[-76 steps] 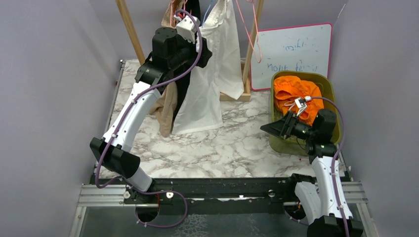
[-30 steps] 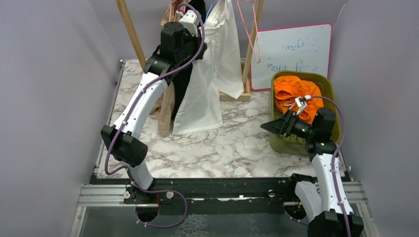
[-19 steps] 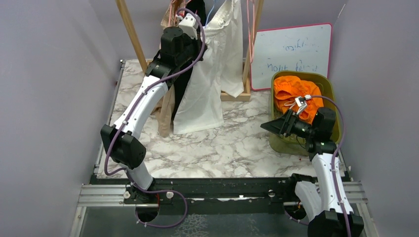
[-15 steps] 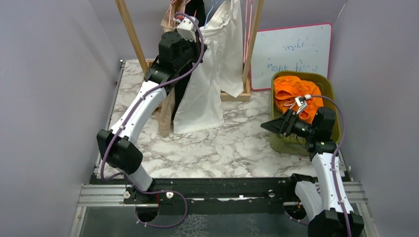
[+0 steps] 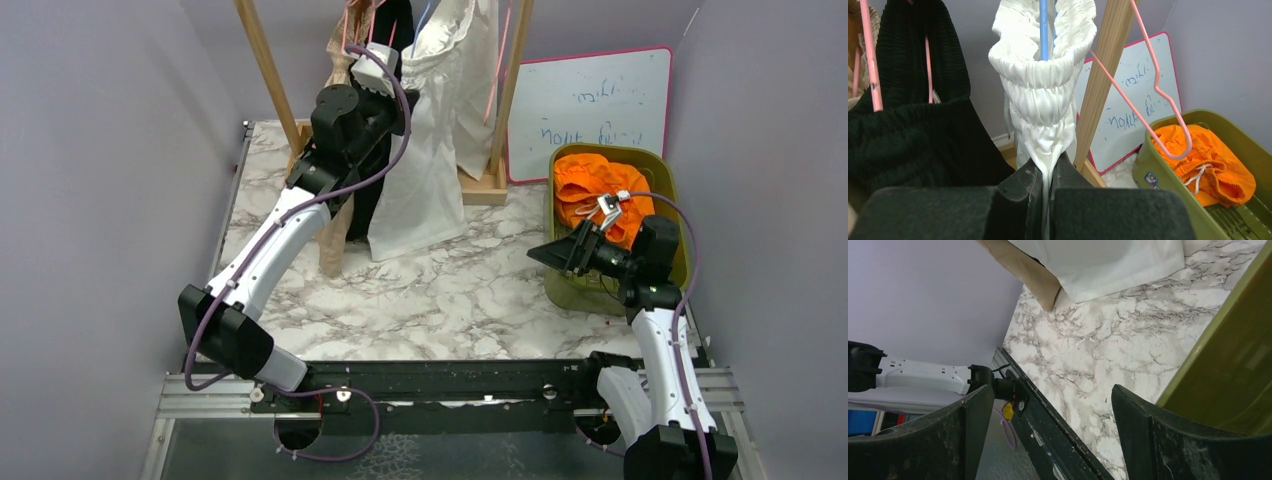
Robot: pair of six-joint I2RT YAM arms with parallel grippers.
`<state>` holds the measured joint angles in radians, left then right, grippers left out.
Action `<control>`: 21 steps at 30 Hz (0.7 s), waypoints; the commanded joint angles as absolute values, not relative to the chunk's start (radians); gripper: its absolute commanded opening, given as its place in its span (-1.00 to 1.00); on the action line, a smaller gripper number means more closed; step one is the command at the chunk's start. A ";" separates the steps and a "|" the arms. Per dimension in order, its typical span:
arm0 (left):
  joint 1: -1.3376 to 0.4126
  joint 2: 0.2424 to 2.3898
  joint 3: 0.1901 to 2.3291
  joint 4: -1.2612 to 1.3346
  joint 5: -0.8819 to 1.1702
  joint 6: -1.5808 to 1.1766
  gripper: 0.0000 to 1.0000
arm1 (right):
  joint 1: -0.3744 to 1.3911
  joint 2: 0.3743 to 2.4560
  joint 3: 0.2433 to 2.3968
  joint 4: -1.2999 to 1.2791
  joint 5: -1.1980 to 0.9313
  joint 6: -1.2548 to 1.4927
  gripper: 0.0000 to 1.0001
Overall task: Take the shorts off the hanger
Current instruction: Pick up the hanger from the clothes rod.
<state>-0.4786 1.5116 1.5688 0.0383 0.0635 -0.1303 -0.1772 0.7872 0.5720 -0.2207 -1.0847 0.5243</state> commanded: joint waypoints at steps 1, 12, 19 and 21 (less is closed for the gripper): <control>-0.483 1.382 1.483 0.084 0.030 -0.118 -1.00 | -0.172 0.797 0.578 -0.318 -1.032 0.499 0.80; -0.484 1.053 1.154 0.027 0.138 -0.141 -1.00 | -0.172 0.778 0.563 -0.305 -1.024 0.520 0.81; -0.483 0.865 0.982 -0.121 0.156 -0.156 -1.00 | -0.172 0.770 0.571 -0.318 -1.007 0.524 0.82; -0.483 0.807 0.919 -0.182 0.151 -0.163 -1.00 | -0.172 0.759 0.569 -0.309 -1.001 0.537 0.82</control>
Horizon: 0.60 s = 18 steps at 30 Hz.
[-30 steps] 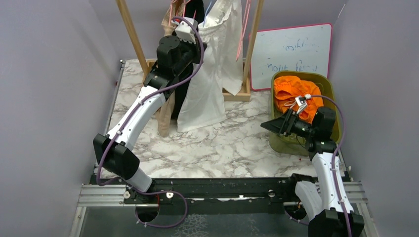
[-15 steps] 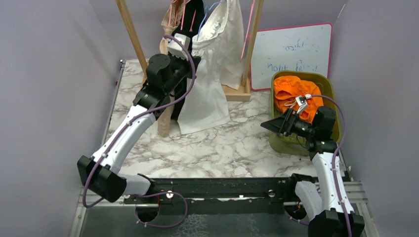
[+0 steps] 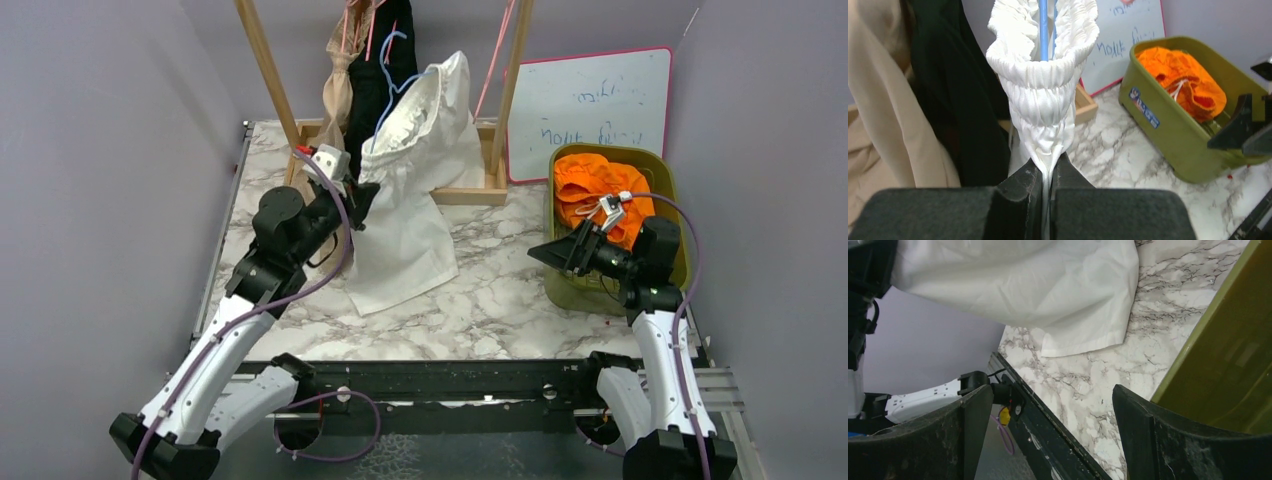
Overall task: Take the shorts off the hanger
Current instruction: Pick up the hanger from the clothes rod.
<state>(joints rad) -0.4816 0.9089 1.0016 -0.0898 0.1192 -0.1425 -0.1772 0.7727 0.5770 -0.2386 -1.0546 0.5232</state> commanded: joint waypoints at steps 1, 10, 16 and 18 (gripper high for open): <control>-0.484 0.776 0.889 -0.204 0.150 -0.167 -1.00 | -0.172 0.751 0.568 -0.302 -0.997 0.545 0.83; -0.484 0.538 0.707 -0.365 0.311 -0.238 -1.00 | -0.172 0.694 0.552 -0.197 -1.031 0.617 0.85; -0.485 0.538 0.659 -0.336 0.564 -0.316 -1.00 | -0.172 0.686 0.546 -0.137 -1.063 0.638 0.85; -0.485 0.552 0.654 -0.336 0.629 -0.322 -1.00 | -0.172 0.690 0.554 -0.137 -1.064 0.623 0.85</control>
<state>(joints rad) -0.4820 0.5411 0.6590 -0.3691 0.4061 -0.2722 -0.1772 0.6968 0.5556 -0.1833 -1.0367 0.6235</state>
